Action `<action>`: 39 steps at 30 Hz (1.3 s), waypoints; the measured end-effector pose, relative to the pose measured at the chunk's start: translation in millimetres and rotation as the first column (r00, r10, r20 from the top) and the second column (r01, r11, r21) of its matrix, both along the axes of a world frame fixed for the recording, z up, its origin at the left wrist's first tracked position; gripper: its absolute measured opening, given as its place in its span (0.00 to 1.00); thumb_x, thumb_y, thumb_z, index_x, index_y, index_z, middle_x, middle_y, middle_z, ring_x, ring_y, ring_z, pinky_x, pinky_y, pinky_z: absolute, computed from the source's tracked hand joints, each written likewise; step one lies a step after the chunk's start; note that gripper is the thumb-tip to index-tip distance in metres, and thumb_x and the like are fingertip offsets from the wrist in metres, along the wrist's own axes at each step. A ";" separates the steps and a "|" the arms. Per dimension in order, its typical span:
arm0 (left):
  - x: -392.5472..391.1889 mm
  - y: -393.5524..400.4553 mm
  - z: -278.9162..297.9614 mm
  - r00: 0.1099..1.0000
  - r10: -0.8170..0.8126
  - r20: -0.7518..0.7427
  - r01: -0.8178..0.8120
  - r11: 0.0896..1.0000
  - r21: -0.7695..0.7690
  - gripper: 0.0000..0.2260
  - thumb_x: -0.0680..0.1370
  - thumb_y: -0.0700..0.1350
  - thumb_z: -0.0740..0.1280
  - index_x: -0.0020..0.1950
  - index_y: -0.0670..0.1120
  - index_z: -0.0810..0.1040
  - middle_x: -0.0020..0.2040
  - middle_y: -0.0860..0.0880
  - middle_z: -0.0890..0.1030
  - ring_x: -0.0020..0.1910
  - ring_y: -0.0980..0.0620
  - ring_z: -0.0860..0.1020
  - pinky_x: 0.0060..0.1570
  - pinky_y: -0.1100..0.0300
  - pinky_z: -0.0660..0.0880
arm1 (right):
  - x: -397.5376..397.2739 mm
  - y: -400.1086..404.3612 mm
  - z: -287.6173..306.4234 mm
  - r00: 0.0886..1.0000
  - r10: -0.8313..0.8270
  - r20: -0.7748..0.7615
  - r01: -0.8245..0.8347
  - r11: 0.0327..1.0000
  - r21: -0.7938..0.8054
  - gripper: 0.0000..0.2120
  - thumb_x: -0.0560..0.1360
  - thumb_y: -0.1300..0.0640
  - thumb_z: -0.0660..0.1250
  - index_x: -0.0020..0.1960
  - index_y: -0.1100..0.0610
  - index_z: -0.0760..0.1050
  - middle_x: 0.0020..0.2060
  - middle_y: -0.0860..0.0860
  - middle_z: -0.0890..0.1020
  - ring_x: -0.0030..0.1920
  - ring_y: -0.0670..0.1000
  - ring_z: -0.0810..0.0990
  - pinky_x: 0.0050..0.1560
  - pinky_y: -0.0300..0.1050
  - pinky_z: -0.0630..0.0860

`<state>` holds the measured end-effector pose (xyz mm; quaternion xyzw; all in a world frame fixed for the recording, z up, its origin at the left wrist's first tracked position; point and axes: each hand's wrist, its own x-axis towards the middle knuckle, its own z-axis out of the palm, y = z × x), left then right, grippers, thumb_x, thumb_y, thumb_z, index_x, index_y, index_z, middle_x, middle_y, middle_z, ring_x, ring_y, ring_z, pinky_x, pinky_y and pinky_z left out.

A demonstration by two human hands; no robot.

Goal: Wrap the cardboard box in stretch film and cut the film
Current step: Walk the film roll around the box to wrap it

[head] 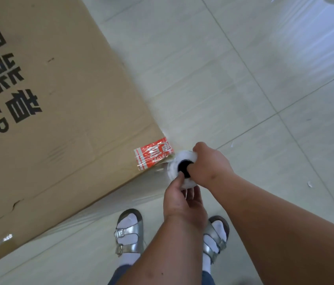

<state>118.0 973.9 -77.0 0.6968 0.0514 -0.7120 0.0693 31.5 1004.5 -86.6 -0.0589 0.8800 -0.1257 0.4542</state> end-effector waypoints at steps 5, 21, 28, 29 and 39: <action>-19.0 13.6 0.1 1.000 -0.001 -0.030 0.002 1.000 0.030 0.24 0.73 0.44 0.73 0.68 0.47 0.73 0.63 0.47 0.76 0.57 0.48 0.79 0.62 0.53 0.74 | -16.5 17.7 -7.3 0.906 -0.413 0.094 0.418 0.907 -0.044 0.15 0.73 0.56 0.61 0.58 0.56 0.66 0.43 0.54 0.77 0.45 0.61 0.82 0.46 0.55 0.82; -54.2 38.8 -5.4 0.996 -0.059 -0.063 0.062 0.997 0.041 0.20 0.79 0.43 0.67 0.71 0.50 0.70 0.64 0.46 0.77 0.66 0.47 0.73 0.68 0.53 0.67 | -73.0 17.0 -9.9 0.938 0.253 0.238 -0.263 0.965 0.013 0.32 0.75 0.54 0.65 0.76 0.46 0.59 0.63 0.54 0.77 0.51 0.56 0.79 0.44 0.43 0.74; -63.4 41.9 7.7 0.889 -0.422 0.178 0.424 0.905 0.031 0.23 0.74 0.59 0.68 0.58 0.42 0.74 0.52 0.42 0.79 0.52 0.44 0.80 0.51 0.48 0.77 | -81.7 6.9 -6.7 0.903 0.256 0.344 -0.312 0.943 0.116 0.31 0.74 0.59 0.66 0.74 0.53 0.61 0.61 0.58 0.75 0.51 0.58 0.80 0.48 0.53 0.83; -59.2 43.4 6.2 0.707 -0.648 0.284 0.676 0.736 -0.005 0.24 0.73 0.62 0.67 0.54 0.42 0.72 0.49 0.42 0.79 0.51 0.43 0.80 0.47 0.50 0.76 | -81.8 8.4 -9.2 0.903 0.237 0.358 -0.293 0.950 0.111 0.31 0.73 0.60 0.66 0.74 0.54 0.62 0.61 0.58 0.75 0.52 0.58 0.80 0.48 0.54 0.83; -91.8 22.7 37.4 -0.056 -0.482 0.874 0.645 -0.686 -0.337 0.15 0.67 0.39 0.58 0.50 0.47 0.77 0.48 0.49 0.77 0.45 0.46 0.76 0.42 0.54 0.75 | -92.6 31.4 -6.1 0.914 -0.032 0.405 0.014 0.999 0.048 0.15 0.80 0.61 0.58 0.66 0.62 0.70 0.61 0.61 0.78 0.47 0.48 0.80 0.48 0.44 0.77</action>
